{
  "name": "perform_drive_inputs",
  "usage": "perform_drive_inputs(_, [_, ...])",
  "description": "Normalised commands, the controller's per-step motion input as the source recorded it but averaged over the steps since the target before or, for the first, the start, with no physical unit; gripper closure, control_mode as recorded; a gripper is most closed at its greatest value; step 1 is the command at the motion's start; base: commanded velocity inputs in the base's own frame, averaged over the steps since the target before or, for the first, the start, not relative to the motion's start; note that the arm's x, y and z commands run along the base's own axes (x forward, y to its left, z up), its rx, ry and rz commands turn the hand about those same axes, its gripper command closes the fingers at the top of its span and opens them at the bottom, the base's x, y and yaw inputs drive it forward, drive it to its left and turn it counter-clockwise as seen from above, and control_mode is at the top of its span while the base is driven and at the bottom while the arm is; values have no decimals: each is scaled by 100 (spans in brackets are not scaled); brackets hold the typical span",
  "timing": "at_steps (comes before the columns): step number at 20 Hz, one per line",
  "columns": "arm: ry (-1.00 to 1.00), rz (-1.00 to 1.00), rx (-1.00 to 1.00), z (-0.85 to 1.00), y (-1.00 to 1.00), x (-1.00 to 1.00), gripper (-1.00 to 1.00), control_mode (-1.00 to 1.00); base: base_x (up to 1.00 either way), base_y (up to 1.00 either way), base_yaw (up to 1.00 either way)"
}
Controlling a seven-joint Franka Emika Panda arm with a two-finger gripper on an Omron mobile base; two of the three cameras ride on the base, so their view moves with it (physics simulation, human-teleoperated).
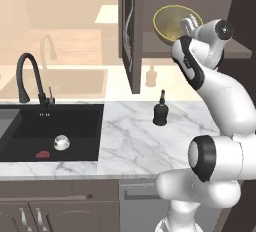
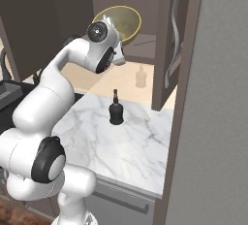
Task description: Pick the mug and place it in the sink. Pick the bowl and place it in the open cabinet and then close the cabinet.
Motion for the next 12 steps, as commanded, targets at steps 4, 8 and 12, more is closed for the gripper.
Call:
perform_drive_inputs(4, [0, 0, 0, 0, 3, 35, 100, -100, 0, 0, 0])
perform_drive_inputs(8, [0, 0, 0, -6, 3, 11, 100, -100, 0, 0, 0])
perform_drive_inputs(12, [0, 0, 2, -24, 4, 12, 100, -100, 0, 0, 0])
